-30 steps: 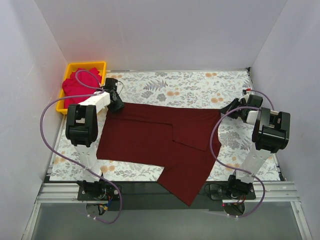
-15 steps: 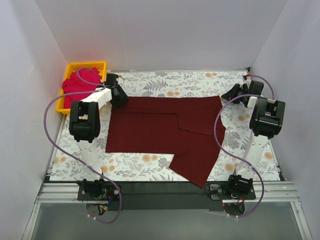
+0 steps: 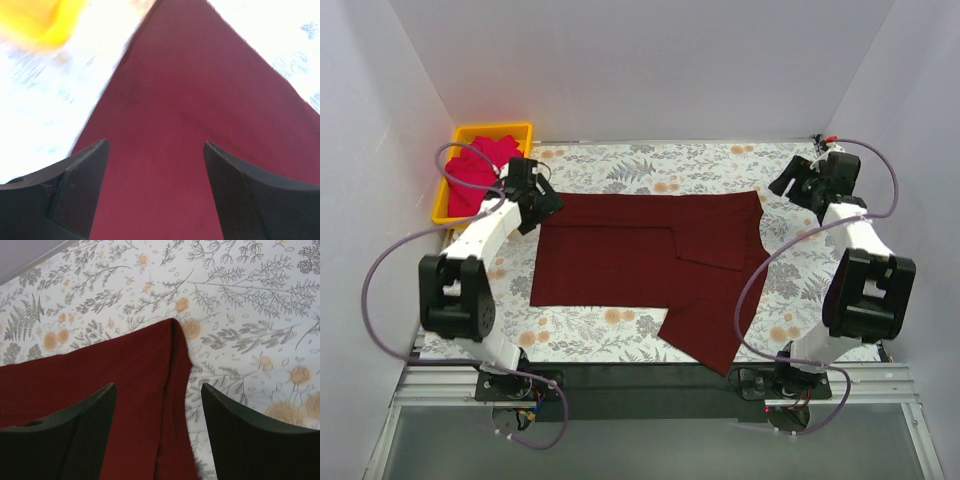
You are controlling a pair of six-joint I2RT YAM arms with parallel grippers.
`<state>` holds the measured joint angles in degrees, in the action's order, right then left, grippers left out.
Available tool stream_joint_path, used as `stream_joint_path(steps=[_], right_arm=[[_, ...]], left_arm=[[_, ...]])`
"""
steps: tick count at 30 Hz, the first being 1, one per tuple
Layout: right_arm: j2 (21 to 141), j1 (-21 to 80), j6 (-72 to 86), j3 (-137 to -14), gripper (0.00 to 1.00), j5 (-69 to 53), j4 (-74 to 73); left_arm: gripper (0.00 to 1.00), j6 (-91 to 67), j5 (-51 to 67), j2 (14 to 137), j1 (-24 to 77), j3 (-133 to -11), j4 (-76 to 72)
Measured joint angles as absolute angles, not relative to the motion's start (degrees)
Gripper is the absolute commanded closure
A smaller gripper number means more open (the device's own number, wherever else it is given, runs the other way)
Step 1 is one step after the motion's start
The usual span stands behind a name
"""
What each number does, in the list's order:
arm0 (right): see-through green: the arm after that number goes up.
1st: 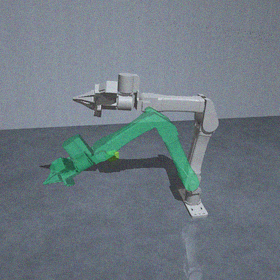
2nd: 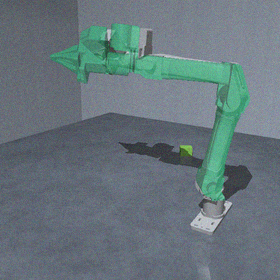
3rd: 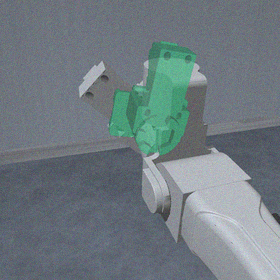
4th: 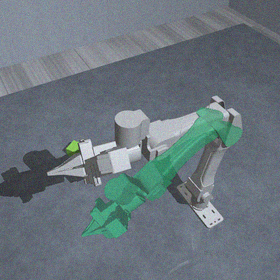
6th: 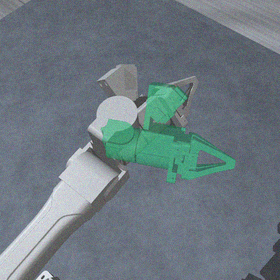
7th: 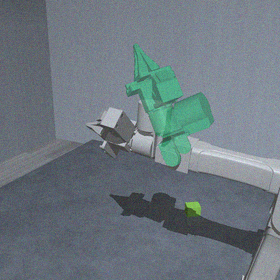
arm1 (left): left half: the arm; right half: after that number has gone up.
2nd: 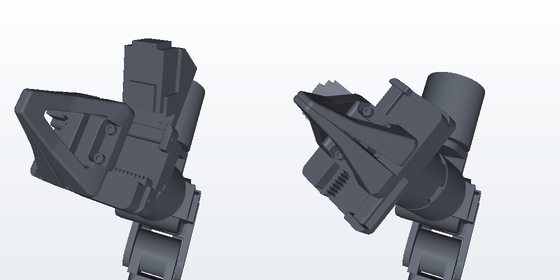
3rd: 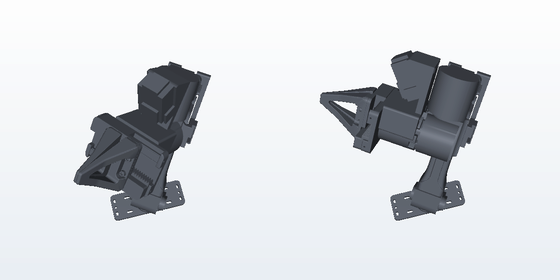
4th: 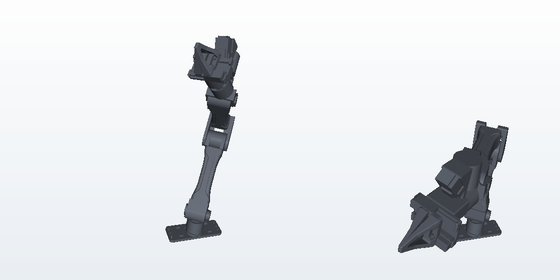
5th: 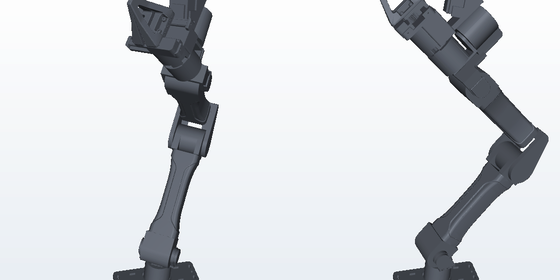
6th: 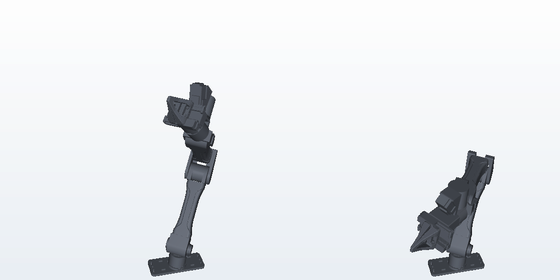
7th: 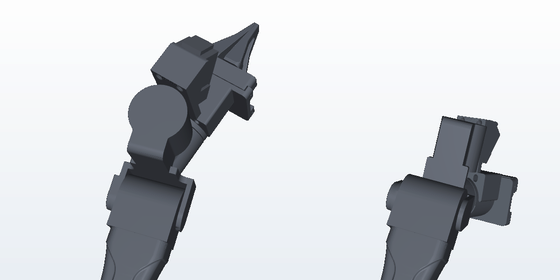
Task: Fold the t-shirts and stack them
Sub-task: Fold the tshirt
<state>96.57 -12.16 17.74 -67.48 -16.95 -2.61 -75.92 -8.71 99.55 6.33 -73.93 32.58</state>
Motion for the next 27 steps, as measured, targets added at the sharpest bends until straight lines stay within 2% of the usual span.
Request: stream_joint_path(steps=[6,11,14,18,23,27], right_arm=[[79.09,-4.03,17.54,-53.74,0.22,-8.86,-9.13],[70.61,2.24,17.56,-42.19,0.21,-6.07,-15.84],[65.49,5.21,17.58,-38.33,0.21,-4.91,-19.27],[60.1,7.86,17.61,-36.45,0.21,-4.45,-21.26],[58.59,8.64,17.5,-35.9,0.21,-4.47,-21.28],[58.59,8.67,16.88,-35.29,0.21,-4.54,-21.37]], left_arm=[[0.28,-77.91,-11.44,75.22,6.61,-57.45,35.05],[0.3,-80.14,-13.04,66.04,6.87,-45.54,38.57],[0.31,-82.04,-13.56,64.14,6.94,-41.1,40.91],[0.38,-84.58,-13.8,65.52,6.96,-40.14,42.65],[0.45,-87.7,-14.96,70.63,6.96,-40.1,43.86],[0.46,-89.93,-15.73,71.59,6.96,-40.1,44.38]])
